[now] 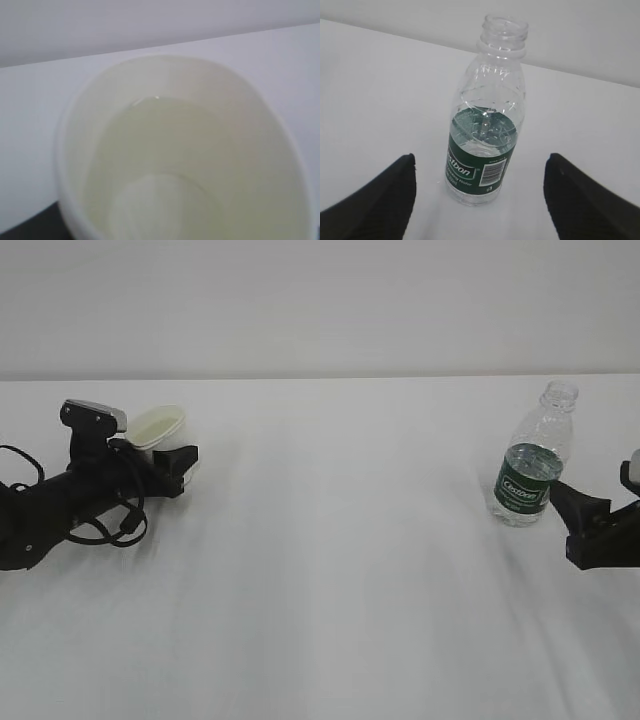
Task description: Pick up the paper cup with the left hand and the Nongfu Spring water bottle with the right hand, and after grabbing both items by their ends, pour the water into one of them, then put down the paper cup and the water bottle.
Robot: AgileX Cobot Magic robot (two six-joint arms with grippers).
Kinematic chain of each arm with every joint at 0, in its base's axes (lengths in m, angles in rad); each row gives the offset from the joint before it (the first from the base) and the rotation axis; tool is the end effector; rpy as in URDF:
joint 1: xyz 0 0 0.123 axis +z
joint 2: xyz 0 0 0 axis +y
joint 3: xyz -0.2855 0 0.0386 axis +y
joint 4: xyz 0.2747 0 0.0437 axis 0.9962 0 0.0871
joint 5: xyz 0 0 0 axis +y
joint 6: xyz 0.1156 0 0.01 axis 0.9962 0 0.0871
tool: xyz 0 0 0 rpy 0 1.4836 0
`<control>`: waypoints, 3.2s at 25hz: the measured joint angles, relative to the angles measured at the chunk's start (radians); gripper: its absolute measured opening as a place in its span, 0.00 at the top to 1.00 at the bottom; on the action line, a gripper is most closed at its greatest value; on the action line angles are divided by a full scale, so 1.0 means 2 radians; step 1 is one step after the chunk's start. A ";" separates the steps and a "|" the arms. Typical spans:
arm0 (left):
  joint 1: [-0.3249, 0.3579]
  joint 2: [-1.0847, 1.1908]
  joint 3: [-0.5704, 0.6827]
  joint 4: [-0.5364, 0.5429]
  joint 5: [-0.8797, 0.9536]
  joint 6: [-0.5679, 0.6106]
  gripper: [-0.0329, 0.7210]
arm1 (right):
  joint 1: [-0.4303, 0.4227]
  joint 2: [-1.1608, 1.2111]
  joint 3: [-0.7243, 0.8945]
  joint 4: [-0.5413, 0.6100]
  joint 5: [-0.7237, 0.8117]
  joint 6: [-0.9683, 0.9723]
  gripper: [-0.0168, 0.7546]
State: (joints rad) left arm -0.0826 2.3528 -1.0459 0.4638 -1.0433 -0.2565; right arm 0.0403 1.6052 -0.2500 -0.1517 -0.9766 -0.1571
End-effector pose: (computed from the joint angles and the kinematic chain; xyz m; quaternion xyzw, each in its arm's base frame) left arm 0.4415 -0.0815 0.0205 0.1506 0.7621 -0.1823 0.6028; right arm 0.2591 0.0250 0.1142 -0.1500 0.7890 -0.0097 0.5957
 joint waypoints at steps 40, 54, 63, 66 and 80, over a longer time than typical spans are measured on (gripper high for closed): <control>0.000 -0.036 0.064 0.000 -0.025 0.023 0.19 | 0.000 0.000 0.000 -0.006 0.001 -0.001 0.21; 0.000 -0.080 0.127 -0.008 -0.021 0.029 0.19 | 0.000 0.000 0.000 -0.007 -0.007 -0.001 0.21; 0.000 -0.140 0.181 -0.022 -0.017 0.047 0.19 | 0.000 -0.002 0.000 -0.009 -0.009 0.005 0.21; 0.000 -0.163 0.190 -0.028 -0.016 0.048 0.19 | 0.000 -0.018 0.000 -0.006 0.000 0.009 0.21; 0.000 -0.332 0.198 -0.051 0.100 0.049 0.19 | 0.000 -0.171 -0.061 0.044 0.241 0.015 0.22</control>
State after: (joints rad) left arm -0.0826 1.6885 -0.6500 0.3625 -0.8427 -0.1590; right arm 0.0403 1.2628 -0.3721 -0.0646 -0.4937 -0.1276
